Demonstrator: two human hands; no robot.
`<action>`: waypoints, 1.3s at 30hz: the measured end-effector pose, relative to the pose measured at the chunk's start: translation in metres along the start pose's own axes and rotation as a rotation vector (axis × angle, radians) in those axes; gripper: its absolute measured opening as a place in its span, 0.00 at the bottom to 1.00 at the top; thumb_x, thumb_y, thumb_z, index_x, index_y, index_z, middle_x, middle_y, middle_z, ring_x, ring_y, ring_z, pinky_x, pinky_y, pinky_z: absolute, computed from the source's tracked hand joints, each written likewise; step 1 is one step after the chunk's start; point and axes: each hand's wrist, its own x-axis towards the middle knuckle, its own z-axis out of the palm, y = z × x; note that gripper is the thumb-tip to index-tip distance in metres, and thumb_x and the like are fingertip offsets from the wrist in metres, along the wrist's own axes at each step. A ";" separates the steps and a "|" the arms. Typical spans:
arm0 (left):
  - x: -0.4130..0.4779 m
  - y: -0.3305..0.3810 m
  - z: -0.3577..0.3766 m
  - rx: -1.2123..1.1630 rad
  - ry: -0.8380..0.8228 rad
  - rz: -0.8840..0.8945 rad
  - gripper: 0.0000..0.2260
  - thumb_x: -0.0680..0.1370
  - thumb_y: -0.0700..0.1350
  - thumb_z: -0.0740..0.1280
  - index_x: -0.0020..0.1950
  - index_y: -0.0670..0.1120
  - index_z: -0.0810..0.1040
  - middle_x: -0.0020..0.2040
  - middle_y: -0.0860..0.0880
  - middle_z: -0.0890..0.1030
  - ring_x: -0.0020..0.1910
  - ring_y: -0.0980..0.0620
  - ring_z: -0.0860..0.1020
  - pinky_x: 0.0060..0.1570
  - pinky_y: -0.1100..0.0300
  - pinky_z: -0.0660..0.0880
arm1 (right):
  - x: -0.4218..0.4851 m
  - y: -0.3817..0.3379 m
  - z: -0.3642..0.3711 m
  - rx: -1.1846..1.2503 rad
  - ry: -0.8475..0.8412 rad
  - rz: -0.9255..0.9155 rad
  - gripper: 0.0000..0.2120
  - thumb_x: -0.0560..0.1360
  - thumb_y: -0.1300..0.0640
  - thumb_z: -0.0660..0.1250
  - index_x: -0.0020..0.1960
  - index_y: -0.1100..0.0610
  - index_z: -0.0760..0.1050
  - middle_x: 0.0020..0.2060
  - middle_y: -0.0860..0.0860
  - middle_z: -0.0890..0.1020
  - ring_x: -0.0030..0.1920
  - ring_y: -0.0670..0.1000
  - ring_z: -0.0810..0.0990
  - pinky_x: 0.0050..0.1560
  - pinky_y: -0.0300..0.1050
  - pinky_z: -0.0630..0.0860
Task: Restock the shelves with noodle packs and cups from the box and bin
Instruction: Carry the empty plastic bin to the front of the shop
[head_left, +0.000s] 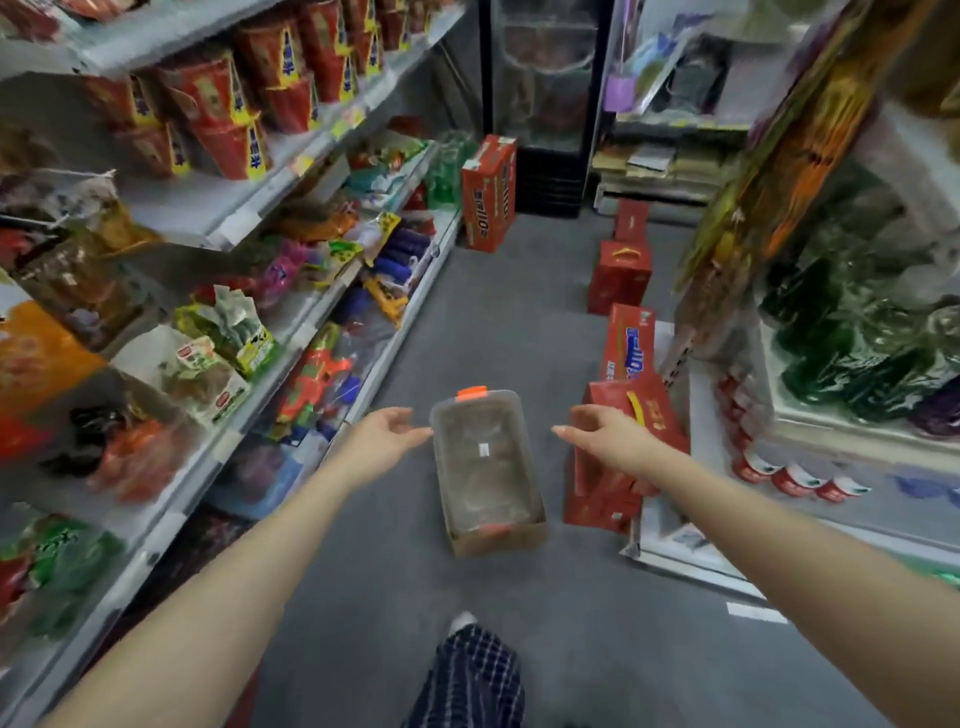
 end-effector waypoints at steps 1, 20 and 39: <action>0.020 0.001 -0.003 0.000 -0.016 -0.011 0.28 0.76 0.53 0.73 0.72 0.44 0.72 0.65 0.49 0.78 0.58 0.55 0.76 0.53 0.63 0.70 | 0.018 -0.004 0.001 0.007 0.002 0.017 0.33 0.77 0.42 0.66 0.75 0.59 0.65 0.72 0.54 0.71 0.71 0.53 0.71 0.69 0.44 0.65; 0.236 -0.082 0.032 -0.080 -0.103 -0.453 0.31 0.77 0.53 0.72 0.74 0.40 0.69 0.68 0.44 0.77 0.66 0.45 0.75 0.65 0.54 0.70 | 0.270 0.045 0.040 0.093 -0.137 0.292 0.28 0.76 0.47 0.69 0.71 0.59 0.70 0.66 0.54 0.77 0.62 0.54 0.77 0.38 0.39 0.73; 0.432 -0.260 0.152 -0.102 -0.142 -0.670 0.33 0.76 0.45 0.73 0.76 0.36 0.64 0.49 0.40 0.82 0.55 0.39 0.80 0.56 0.49 0.75 | 0.476 0.174 0.171 0.037 -0.246 0.459 0.28 0.76 0.46 0.69 0.70 0.61 0.71 0.64 0.55 0.78 0.64 0.56 0.76 0.60 0.47 0.72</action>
